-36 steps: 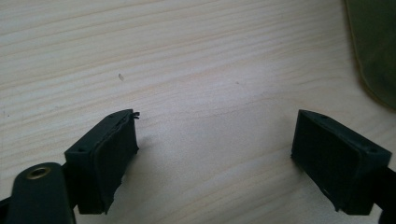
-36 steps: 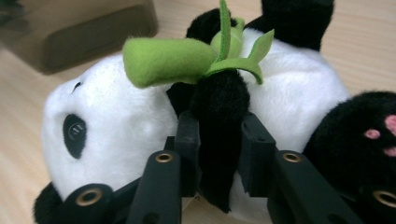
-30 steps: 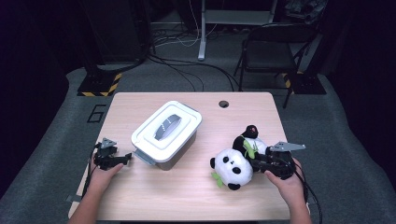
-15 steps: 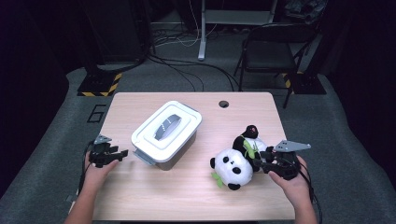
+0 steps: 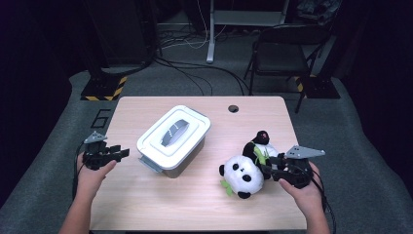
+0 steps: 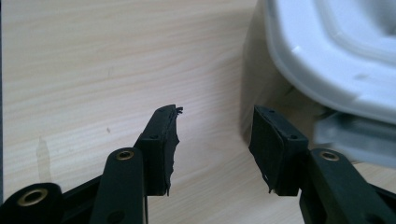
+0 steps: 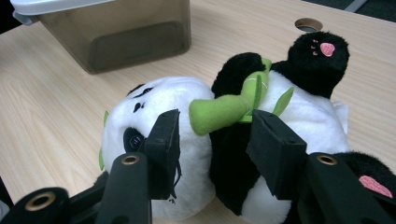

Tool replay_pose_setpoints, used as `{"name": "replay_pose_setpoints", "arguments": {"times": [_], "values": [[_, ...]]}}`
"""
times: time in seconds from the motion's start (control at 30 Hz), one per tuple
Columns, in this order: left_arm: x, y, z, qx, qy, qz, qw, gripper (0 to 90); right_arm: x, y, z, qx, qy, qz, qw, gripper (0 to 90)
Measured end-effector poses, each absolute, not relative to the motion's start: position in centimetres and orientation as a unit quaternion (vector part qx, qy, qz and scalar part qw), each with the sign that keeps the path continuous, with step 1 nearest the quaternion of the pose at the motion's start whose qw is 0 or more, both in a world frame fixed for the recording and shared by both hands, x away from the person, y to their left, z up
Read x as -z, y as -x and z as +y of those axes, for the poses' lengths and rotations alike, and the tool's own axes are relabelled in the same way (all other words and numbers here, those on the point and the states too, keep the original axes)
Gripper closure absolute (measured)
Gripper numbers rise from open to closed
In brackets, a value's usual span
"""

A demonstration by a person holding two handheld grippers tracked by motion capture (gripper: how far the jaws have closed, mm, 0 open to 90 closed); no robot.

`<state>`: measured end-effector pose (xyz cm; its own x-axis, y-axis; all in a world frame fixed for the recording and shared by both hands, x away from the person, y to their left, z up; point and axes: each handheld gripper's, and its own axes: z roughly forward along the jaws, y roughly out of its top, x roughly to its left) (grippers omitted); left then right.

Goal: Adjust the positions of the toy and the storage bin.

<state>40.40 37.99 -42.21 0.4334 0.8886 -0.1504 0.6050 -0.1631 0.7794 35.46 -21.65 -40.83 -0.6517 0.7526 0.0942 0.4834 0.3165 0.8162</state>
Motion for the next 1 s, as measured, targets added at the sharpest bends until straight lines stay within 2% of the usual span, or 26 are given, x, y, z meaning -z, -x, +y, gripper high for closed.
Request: {"name": "replay_pose_setpoints", "arguments": {"times": [0.3, 0.6, 0.7, 0.8, 0.97, 1.0], "values": [[38.2, -40.7, 35.8, -0.191, -0.744, 0.470, 0.436, 50.2, 41.2, -35.5, -21.4, -0.435, -0.387, 0.799, 0.150, 51.2], [39.4, -43.1, 33.7, -0.187, -0.764, 0.456, 0.416, 53.1, 41.4, -35.6, -21.1, -0.436, -0.389, 0.798, 0.149, 50.1], [40.2, -43.7, 33.4, -0.165, -0.763, 0.456, 0.427, 52.9, 41.5, -35.7, -21.0, -0.434, -0.389, 0.798, 0.151, 49.4], [40.9, -43.9, 32.8, -0.169, -0.766, 0.447, 0.430, 57.4, 41.5, -35.6, -20.9, -0.433, -0.390, 0.798, 0.153, 48.8], [41.0, -43.3, 32.2, -0.207, -0.771, 0.429, 0.423, 60.5, 41.5, -35.6, -21.0, -0.434, -0.390, 0.798, 0.153, 48.0], [41.1, -43.1, 32.3, -0.194, -0.768, 0.429, 0.434, 63.9, 41.4, -35.6, -21.0, -0.433, -0.391, 0.797, 0.154, 47.8]]}}
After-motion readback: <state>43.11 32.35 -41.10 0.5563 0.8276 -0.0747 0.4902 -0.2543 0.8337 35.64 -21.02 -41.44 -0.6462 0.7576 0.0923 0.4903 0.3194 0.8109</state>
